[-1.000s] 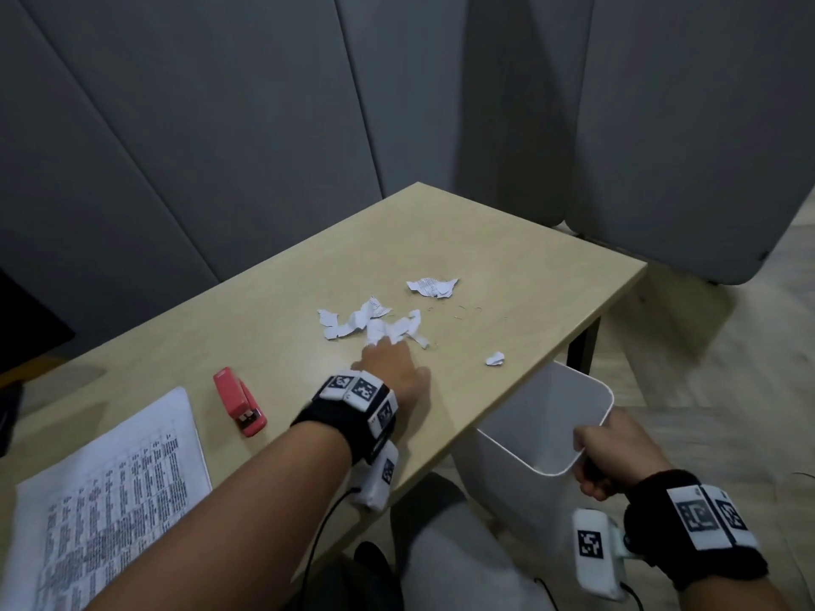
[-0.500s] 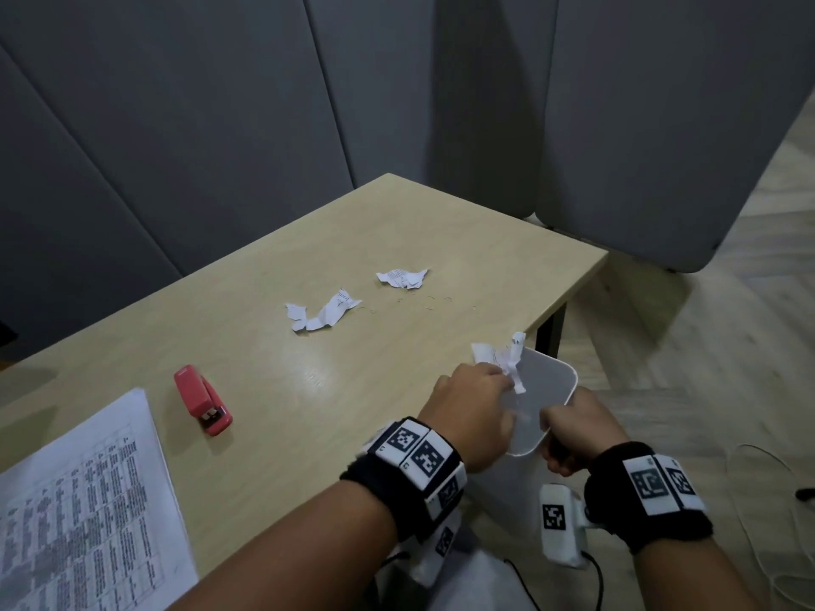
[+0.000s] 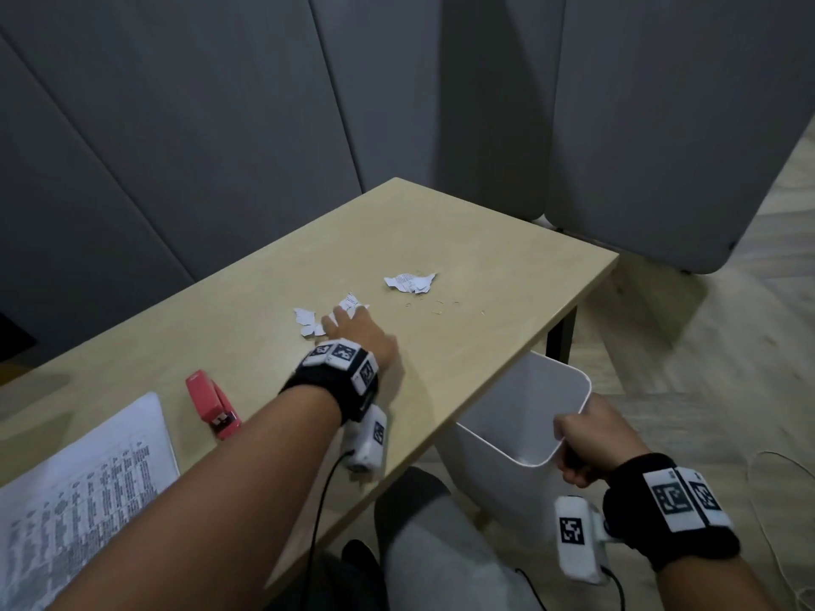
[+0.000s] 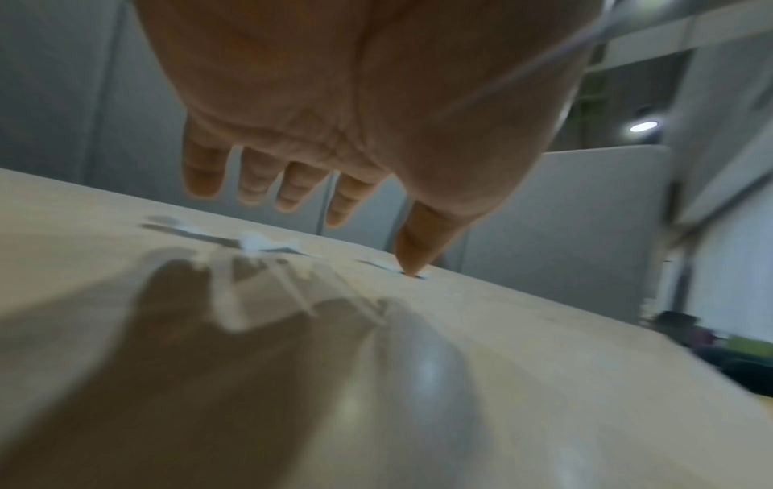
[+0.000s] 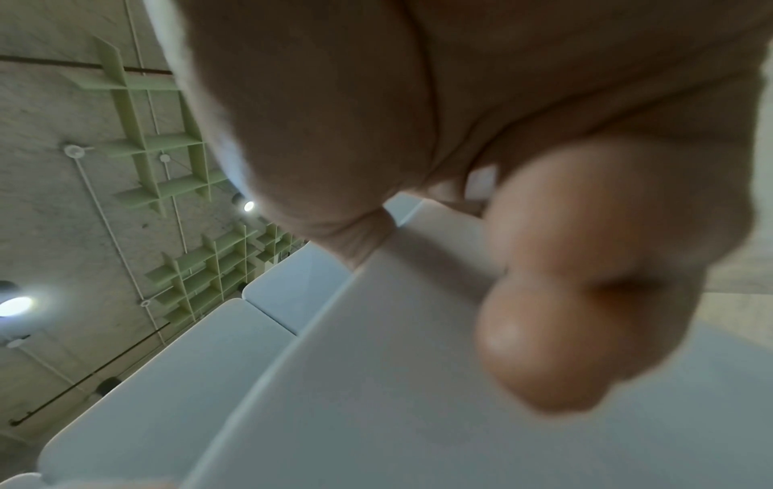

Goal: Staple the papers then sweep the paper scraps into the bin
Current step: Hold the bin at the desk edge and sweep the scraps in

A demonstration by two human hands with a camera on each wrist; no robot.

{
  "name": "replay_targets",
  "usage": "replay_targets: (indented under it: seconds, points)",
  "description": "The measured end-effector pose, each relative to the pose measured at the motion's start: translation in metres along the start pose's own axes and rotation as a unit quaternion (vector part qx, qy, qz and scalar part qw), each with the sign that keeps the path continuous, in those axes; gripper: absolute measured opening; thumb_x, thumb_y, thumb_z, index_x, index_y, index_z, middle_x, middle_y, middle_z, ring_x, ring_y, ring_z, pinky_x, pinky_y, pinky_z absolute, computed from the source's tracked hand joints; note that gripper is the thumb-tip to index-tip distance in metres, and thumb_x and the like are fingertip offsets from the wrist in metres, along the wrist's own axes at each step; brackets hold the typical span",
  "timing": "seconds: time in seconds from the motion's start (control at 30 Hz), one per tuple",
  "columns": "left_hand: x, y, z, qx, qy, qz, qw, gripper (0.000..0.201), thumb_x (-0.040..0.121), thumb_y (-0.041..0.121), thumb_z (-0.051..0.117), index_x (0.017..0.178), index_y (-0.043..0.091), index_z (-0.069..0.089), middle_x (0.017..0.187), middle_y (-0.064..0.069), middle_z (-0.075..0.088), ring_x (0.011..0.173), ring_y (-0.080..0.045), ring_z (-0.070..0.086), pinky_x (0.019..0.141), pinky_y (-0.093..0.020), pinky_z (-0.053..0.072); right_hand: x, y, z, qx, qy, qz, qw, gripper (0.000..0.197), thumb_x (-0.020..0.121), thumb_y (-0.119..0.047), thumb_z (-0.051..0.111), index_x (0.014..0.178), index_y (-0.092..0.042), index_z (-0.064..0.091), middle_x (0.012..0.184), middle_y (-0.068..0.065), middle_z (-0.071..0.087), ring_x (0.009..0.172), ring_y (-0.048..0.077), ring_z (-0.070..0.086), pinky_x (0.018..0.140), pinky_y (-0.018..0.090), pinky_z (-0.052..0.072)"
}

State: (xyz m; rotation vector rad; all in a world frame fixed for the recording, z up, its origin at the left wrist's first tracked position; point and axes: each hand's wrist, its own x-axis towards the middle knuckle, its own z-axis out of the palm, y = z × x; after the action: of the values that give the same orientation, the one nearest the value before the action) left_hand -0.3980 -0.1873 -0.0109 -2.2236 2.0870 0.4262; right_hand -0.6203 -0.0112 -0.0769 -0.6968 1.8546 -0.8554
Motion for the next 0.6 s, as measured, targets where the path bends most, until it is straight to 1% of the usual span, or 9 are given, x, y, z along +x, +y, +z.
replay_targets:
  seconds: [0.07, 0.13, 0.2, 0.27, 0.3, 0.37, 0.43, 0.57, 0.6]
  points:
    - [0.014, -0.019, -0.001, 0.019, -0.017, -0.025, 0.999, 0.067, 0.080, 0.047, 0.047, 0.141, 0.020, 0.038, 0.142, -0.012, 0.038, 0.133, -0.039, 0.036, 0.104, -0.052, 0.039, -0.001, 0.001, -0.001, -0.004, -0.001, -0.002, 1.000, 0.020, 0.081, 0.007, 0.039, 0.092, -0.004, 0.051, 0.054, 0.024, 0.050, 0.035, 0.023, 0.045, 0.041, 0.025, 0.036]
    - [0.021, -0.029, 0.005, 0.036, -0.024, -0.002, 0.999, 0.067, 0.075, 0.048, 0.043, 0.137, 0.023, 0.043, 0.135, -0.010, 0.048, 0.119, -0.037, 0.048, 0.097, -0.049, 0.045, 0.000, 0.001, -0.001, -0.009, 0.000, -0.003, 1.000, 0.020, 0.081, 0.007, 0.039, 0.093, -0.002, 0.052, 0.053, 0.023, 0.050, 0.035, 0.023, 0.045, 0.041, 0.025, 0.037]
    - [0.016, -0.028, 0.009, 0.037, -0.019, 0.020, 0.999, 0.067, 0.070, 0.046, 0.040, 0.135, 0.029, 0.045, 0.126, -0.008, 0.054, 0.110, -0.035, 0.051, 0.092, -0.047, 0.047, 0.001, 0.001, 0.000, -0.011, -0.002, -0.003, 1.000, 0.022, 0.080, 0.006, 0.039, 0.096, -0.003, 0.052, 0.052, 0.023, 0.050, 0.036, 0.024, 0.046, 0.041, 0.025, 0.037]
    - [0.001, -0.019, 0.010, 0.033, -0.024, 0.035, 0.999, 0.058, 0.075, 0.042, 0.044, 0.130, 0.025, 0.047, 0.121, -0.012, 0.053, 0.112, -0.037, 0.048, 0.091, -0.045, 0.045, 0.002, -0.001, 0.001, -0.011, -0.007, -0.006, 1.000, 0.025, 0.080, 0.006, 0.039, 0.099, -0.006, 0.051, 0.052, 0.023, 0.050, 0.037, 0.024, 0.046, 0.040, 0.025, 0.037]
    - [-0.009, -0.014, 0.012, 0.028, -0.030, 0.047, 0.998, 0.055, 0.078, 0.040, 0.046, 0.131, 0.022, 0.046, 0.124, -0.013, 0.052, 0.116, -0.037, 0.046, 0.091, -0.045, 0.044, 0.001, -0.001, 0.001, -0.011, -0.008, -0.007, 1.000, 0.025, 0.080, 0.006, 0.040, 0.098, -0.007, 0.051, 0.051, 0.023, 0.050, 0.037, 0.024, 0.046, 0.040, 0.025, 0.037]
    - [-0.028, -0.003, 0.016, 0.018, -0.033, 0.076, 0.996, 0.057, 0.083, 0.040, 0.049, 0.137, 0.022, 0.042, 0.132, -0.011, 0.048, 0.123, -0.035, 0.043, 0.094, -0.046, 0.042, -0.001, -0.002, 0.001, -0.011, -0.009, -0.006, 1.000, 0.023, 0.080, 0.006, 0.039, 0.095, -0.008, 0.051, 0.052, 0.023, 0.051, 0.038, 0.025, 0.046, 0.041, 0.025, 0.037]
    - [-0.048, 0.009, 0.020, 0.013, -0.025, 0.119, 0.993, 0.056, 0.087, 0.039, 0.050, 0.139, 0.022, 0.044, 0.135, -0.010, 0.045, 0.127, -0.033, 0.042, 0.097, -0.045, 0.042, -0.002, -0.002, 0.001, -0.008, -0.012, -0.004, 1.000, 0.023, 0.080, 0.007, 0.039, 0.093, -0.007, 0.051, 0.051, 0.022, 0.050, 0.037, 0.024, 0.044, 0.041, 0.025, 0.036]
    - [-0.081, 0.028, 0.033, -0.009, -0.016, 0.201, 0.979, 0.036, 0.086, 0.035, 0.052, 0.117, 0.017, 0.058, 0.131, -0.008, 0.047, 0.120, -0.029, 0.043, 0.098, -0.045, 0.045, -0.005, -0.003, 0.000, -0.009, -0.013, -0.007, 1.000, 0.023, 0.080, 0.007, 0.039, 0.093, -0.006, 0.053, 0.051, 0.022, 0.049, 0.038, 0.023, 0.044, 0.040, 0.024, 0.037]
    - [-0.089, 0.031, 0.037, -0.019, -0.019, 0.236, 0.971, 0.036, 0.087, 0.036, 0.054, 0.116, 0.017, 0.059, 0.132, -0.006, 0.048, 0.120, -0.028, 0.044, 0.098, -0.045, 0.045, -0.006, -0.004, 0.000, -0.011, -0.013, -0.010, 1.000, 0.023, 0.080, 0.007, 0.039, 0.091, -0.008, 0.052, 0.051, 0.023, 0.050, 0.038, 0.024, 0.045, 0.040, 0.025, 0.037]
